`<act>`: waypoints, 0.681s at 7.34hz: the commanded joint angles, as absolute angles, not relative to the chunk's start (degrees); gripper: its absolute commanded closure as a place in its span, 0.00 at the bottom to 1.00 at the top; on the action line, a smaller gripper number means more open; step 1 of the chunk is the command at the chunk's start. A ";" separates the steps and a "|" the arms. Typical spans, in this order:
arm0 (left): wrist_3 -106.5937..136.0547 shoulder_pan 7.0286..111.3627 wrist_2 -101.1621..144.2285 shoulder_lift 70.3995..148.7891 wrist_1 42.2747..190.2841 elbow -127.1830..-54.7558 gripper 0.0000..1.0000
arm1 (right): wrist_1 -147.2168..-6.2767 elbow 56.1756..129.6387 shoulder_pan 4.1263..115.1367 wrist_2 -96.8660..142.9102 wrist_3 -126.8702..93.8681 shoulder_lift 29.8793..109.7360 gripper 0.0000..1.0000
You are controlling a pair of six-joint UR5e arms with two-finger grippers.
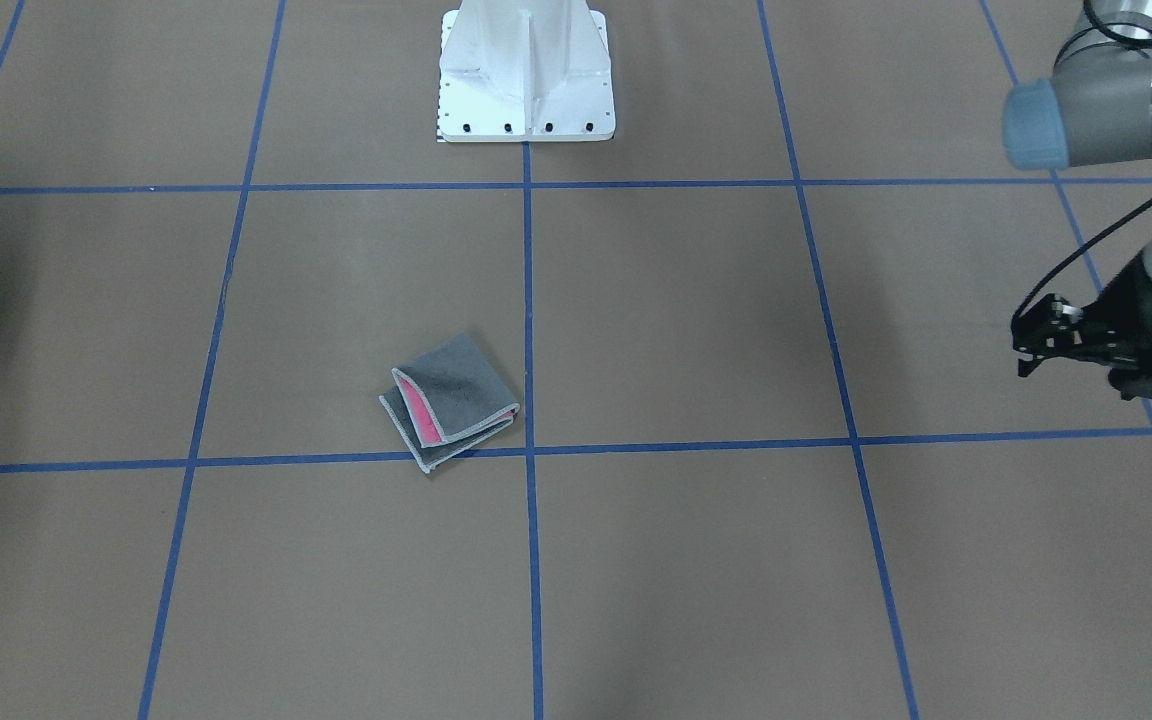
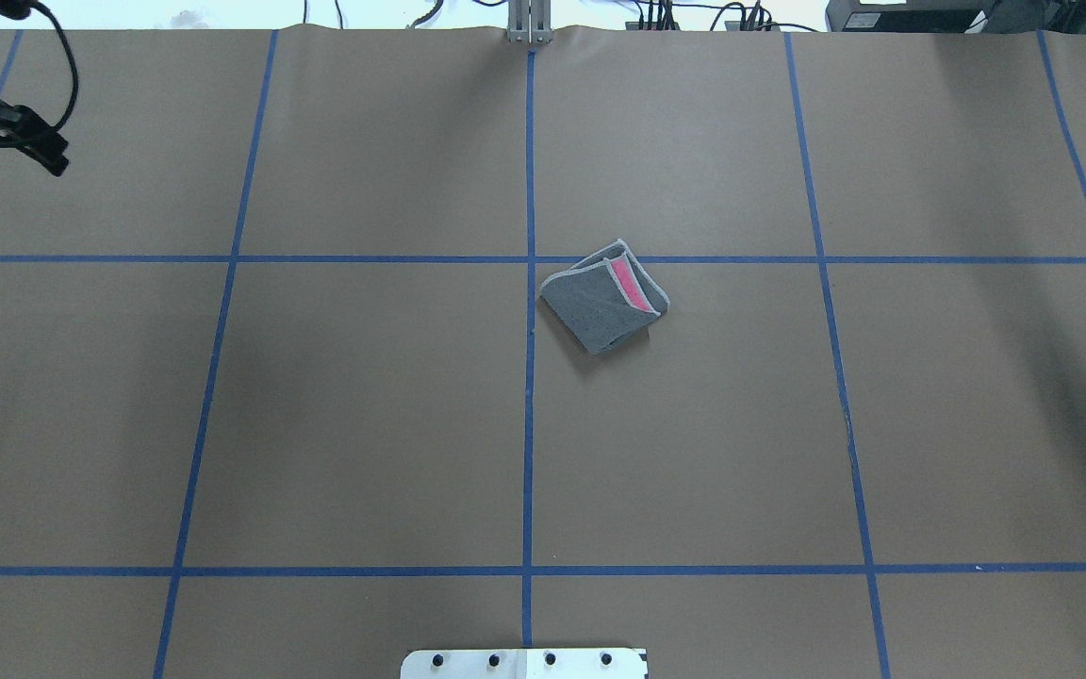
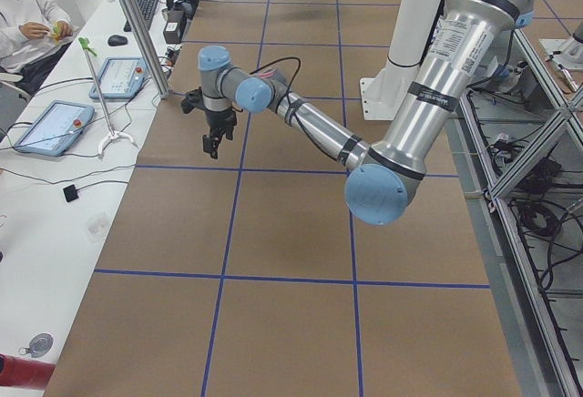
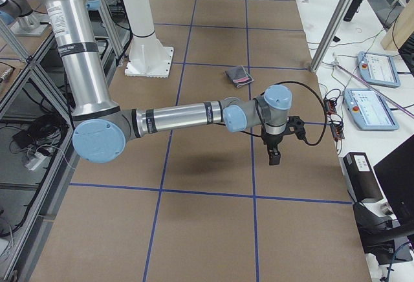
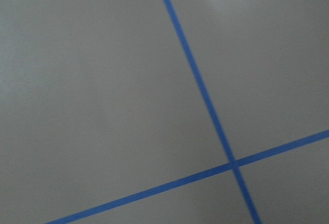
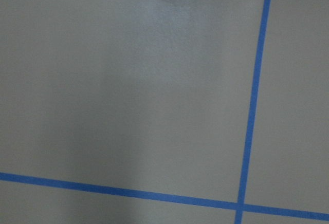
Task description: Fold towel twice with both arms
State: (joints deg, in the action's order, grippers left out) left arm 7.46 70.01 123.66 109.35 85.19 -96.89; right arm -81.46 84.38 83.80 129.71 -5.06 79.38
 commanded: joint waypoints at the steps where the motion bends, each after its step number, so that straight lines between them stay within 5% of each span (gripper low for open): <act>1: -5.57 79.06 126.54 103.29 85.25 -94.33 0.00 | -81.56 80.61 90.41 132.10 4.36 81.90 0.00; 5: -11.95 88.58 128.23 98.18 85.96 -87.01 0.00 | -82.00 84.18 97.47 132.01 4.84 89.38 0.00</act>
State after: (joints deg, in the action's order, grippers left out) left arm -11.37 86.57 127.89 99.78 85.89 -87.57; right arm -81.83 82.60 96.55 132.19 5.00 87.57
